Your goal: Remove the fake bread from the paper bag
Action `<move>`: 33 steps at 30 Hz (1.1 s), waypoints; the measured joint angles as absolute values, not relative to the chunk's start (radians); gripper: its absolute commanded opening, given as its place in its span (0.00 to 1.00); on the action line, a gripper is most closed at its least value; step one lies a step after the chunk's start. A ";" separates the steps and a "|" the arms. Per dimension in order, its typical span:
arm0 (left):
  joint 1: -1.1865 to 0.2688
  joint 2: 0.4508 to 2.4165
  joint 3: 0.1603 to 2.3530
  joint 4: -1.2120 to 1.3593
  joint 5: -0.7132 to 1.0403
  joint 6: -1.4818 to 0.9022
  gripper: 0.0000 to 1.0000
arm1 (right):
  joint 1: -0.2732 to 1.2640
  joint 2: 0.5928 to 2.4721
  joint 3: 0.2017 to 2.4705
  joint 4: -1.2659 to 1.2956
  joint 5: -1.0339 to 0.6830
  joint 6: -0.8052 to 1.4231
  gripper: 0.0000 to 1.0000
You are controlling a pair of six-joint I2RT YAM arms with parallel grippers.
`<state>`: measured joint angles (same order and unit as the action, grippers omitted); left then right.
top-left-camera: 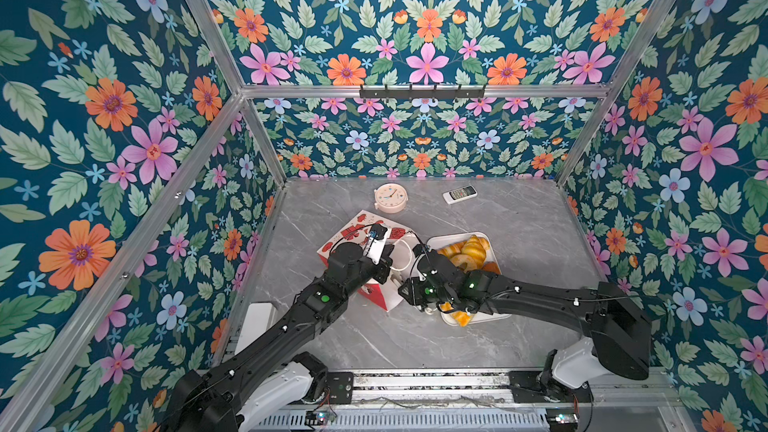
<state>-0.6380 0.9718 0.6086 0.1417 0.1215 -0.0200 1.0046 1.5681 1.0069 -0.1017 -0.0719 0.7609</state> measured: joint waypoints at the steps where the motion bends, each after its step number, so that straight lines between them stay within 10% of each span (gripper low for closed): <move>1: -0.638 0.972 0.610 0.142 0.123 -0.020 0.00 | 0.999 1.583 1.008 -0.086 -0.076 0.766 0.37; 33: -0.641 1.045 0.669 0.186 0.194 -0.127 0.00 | 0.929 1.804 1.106 0.071 -0.124 0.819 0.47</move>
